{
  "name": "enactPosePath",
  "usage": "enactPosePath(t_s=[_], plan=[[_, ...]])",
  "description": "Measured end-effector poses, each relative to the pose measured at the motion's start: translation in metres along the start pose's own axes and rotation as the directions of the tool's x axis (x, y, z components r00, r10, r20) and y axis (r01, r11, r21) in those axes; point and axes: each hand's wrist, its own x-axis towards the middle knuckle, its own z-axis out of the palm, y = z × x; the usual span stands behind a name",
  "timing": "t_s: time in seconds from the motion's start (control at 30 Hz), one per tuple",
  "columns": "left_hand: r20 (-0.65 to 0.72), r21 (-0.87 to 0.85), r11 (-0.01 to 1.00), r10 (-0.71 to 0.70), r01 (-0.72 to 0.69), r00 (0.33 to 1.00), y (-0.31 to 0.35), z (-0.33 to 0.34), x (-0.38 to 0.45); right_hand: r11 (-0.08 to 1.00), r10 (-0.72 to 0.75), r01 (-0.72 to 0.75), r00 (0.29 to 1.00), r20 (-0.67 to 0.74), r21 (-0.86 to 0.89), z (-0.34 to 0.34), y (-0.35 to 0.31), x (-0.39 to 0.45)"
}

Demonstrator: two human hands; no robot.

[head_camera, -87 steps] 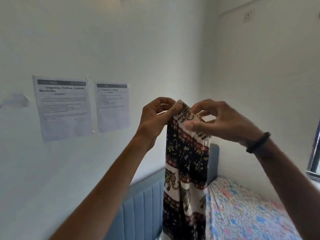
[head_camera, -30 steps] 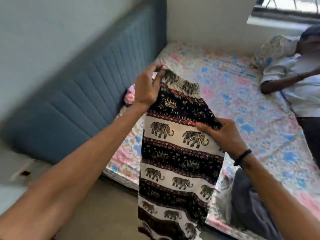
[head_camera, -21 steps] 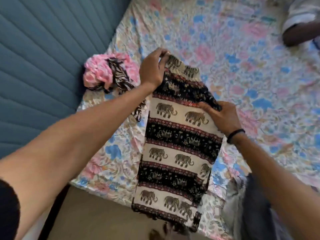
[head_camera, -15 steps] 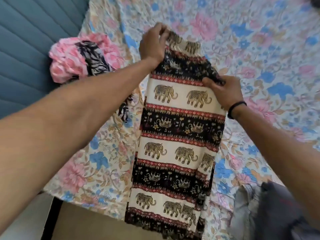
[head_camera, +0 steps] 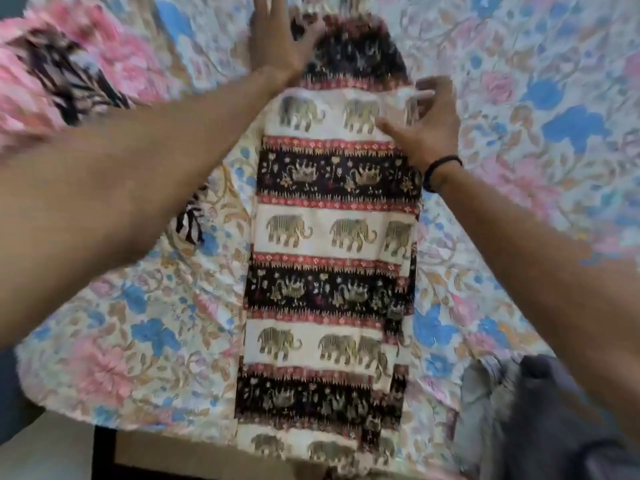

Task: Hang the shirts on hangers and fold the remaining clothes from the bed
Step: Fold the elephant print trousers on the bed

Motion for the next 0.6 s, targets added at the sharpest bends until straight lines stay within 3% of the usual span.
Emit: enactPosePath(t_s=[0.13,0.23,0.33,0.47,0.53,0.6], plan=[[-0.035,0.073,0.996,0.058,-0.055,0.998,-0.027,0.023,-0.176,0.993,0.086,-0.091,0.993,-0.082,-0.072,0.0,0.044,-0.095],[0.004,-0.021,0.979,-0.201,0.201,0.98,-0.052,0.016,-0.321,0.985,0.095,-0.107,0.991,-0.091,-0.138,-0.002,0.075,-0.182],[0.089,-0.071,0.879,-0.465,0.472,0.881,-0.076,-0.005,-0.449,0.955,0.21,-0.232,0.969,-0.128,-0.184,-0.007,0.095,-0.272],[0.245,-0.043,0.759,-0.623,0.65,0.743,-0.107,-0.032,-0.553,0.863,0.471,-0.503,0.836,-0.28,-0.052,-0.011,0.093,-0.361],[0.323,0.0,0.777,-0.596,0.63,0.735,-0.124,-0.042,-0.578,0.857,0.489,-0.511,0.846,-0.212,-0.066,-0.006,0.094,-0.403],[0.371,0.021,0.813,-0.547,0.582,0.751,-0.139,-0.046,-0.59,0.849,0.433,-0.434,0.898,-0.072,-0.302,0.001,0.104,-0.443]])
